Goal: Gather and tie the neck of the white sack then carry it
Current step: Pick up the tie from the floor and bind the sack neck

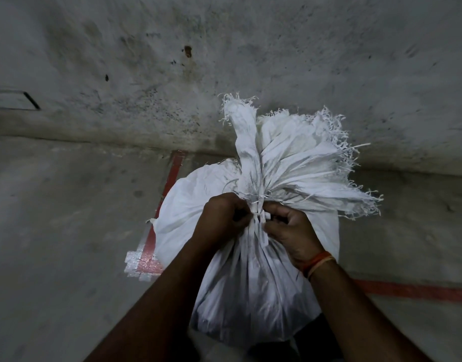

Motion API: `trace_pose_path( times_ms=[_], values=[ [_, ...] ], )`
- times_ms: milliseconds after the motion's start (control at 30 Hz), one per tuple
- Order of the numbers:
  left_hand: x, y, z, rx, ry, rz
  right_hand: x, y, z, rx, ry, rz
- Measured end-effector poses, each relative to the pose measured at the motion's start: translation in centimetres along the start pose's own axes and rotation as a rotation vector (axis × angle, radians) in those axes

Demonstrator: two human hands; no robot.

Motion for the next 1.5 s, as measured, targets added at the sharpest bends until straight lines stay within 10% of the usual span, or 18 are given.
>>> trace_pose_path(
  times_ms=[733,900,1067,1500],
  values=[
    [0.2,-0.4,0.6,-0.054,-0.077,-0.015,0.5,-1.3,-1.2,-0.292,-0.123,-0.092],
    [1.8,-2.5,-3.6,-0.395,-0.135,-0.332,0.9,-1.7,-1.4,-0.319,-0.176,-0.111],
    [0.1,-4.0,-0.6,-0.071,-0.346,-0.497,0.9,-1.8,-0.9,-0.294,-0.192,-0.097],
    [-0.6,-4.3,1.3,-0.279,-0.302,-0.467,2.8,-3.5,-2.0,-0.346,-0.568,-0.152]
  ],
)
Point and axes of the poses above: each hand's wrist, its own y-axis towards the middle knuckle, its own z-axis out of the palm, x = y × z, the point moved 9 cm from there along y, towards the middle knuckle, and after that the axes turned 10 degrees about y, right-handed, at the moved point
